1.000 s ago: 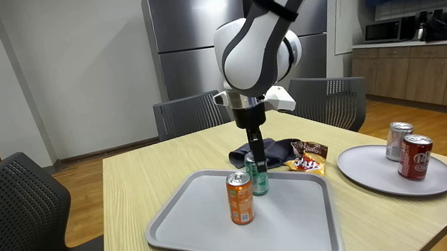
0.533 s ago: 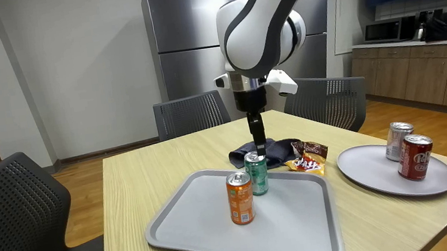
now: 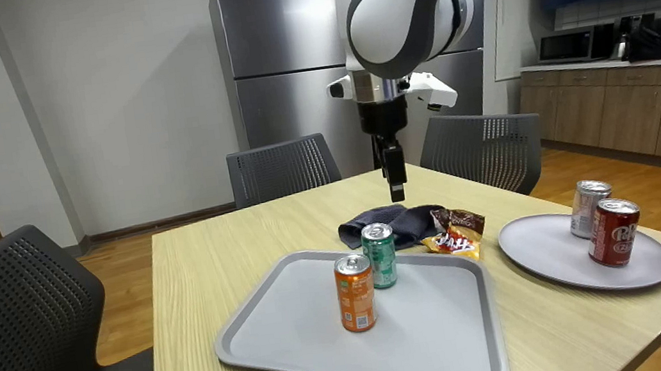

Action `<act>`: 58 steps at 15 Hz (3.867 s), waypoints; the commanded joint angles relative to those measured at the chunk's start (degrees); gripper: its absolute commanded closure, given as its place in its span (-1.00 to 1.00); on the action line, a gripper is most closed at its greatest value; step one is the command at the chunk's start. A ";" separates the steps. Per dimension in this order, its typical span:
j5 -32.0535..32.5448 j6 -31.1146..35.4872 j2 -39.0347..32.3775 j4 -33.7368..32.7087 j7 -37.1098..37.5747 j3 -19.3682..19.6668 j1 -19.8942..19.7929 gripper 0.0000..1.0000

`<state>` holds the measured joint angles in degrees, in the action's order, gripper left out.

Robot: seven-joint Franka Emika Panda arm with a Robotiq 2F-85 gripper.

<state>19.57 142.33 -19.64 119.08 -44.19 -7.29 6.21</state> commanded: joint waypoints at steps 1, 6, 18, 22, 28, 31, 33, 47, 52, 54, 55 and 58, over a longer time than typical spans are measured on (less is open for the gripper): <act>-1.63 -0.55 5.30 4.16 -2.93 -0.59 -2.51 -1.00; -5.73 -0.24 8.70 7.18 -5.95 0.40 -5.90 -1.00; -5.55 -0.03 7.19 6.13 -4.85 1.51 -5.92 -1.00; -5.55 -0.02 7.20 6.15 -4.85 1.51 -5.92 -1.00; -5.55 -0.02 7.21 6.15 -4.85 1.51 -5.92 -1.00; -4.83 -0.26 7.55 6.45 -3.76 1.78 -5.69 -1.00; -5.01 -0.80 8.48 7.13 -1.99 2.14 -5.69 -1.00; -7.61 -0.71 18.49 17.08 12.49 6.95 -7.59 -1.00; -4.43 -0.87 21.70 21.27 17.35 10.22 -8.90 -1.00; -4.50 -0.50 22.86 22.84 18.10 11.32 -9.67 -1.00; -4.45 -0.28 23.40 23.57 18.44 11.86 -10.01 -1.00; -4.82 -0.13 24.60 25.44 19.10 13.44 -11.22 -1.00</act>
<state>13.64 142.28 1.56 141.47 -27.41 5.41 -3.66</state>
